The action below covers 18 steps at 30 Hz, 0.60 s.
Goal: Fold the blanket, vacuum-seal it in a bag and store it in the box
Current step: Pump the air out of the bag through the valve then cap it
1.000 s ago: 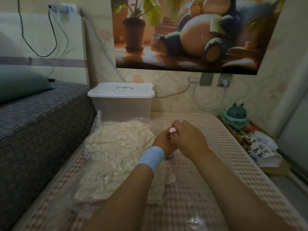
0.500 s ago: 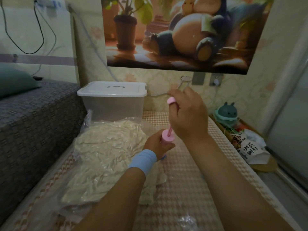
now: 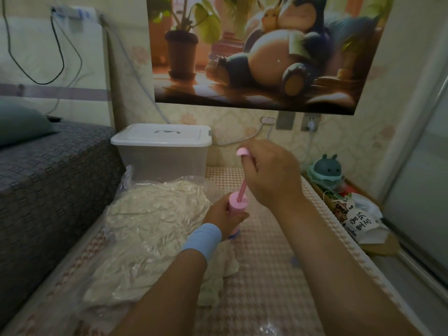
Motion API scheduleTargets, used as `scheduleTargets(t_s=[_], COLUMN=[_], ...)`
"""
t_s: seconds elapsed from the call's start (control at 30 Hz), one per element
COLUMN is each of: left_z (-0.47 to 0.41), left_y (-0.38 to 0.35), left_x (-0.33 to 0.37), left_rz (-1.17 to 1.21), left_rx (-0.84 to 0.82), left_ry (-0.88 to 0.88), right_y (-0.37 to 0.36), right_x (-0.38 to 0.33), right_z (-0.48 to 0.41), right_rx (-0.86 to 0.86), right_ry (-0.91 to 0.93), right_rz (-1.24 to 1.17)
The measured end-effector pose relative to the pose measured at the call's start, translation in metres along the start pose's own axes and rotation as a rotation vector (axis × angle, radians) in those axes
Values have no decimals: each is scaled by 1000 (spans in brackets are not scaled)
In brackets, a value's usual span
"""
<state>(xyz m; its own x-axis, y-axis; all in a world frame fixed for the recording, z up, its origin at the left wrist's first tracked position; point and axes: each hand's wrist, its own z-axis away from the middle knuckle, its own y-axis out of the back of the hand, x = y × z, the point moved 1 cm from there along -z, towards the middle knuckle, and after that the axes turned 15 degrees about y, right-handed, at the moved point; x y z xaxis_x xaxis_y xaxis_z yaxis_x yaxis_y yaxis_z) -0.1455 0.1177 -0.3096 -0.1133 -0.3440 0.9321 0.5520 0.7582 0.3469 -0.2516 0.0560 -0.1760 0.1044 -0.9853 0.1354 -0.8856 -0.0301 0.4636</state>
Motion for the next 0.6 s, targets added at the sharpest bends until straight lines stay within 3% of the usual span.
scheduleTargets(t_s=[0.2,0.3,0.43,0.6], left_z=[2,2,1,-8], left_y=[2,5,11,11], left_x=[3,5,9,7], left_rz=[-69,-114,-272,-249], left_rx=[-14,-10,-32,-97], left_ry=[-32,-46,-130,-124], right_y=[0,-29,-73,-78], right_x=[-9,-1,16,26], right_z=[-12,14,71,85], right_rx=[90,-28,-324,-236], right_ry=[1,-67,-175,-459], right_rz=[23,-6,-192,-529])
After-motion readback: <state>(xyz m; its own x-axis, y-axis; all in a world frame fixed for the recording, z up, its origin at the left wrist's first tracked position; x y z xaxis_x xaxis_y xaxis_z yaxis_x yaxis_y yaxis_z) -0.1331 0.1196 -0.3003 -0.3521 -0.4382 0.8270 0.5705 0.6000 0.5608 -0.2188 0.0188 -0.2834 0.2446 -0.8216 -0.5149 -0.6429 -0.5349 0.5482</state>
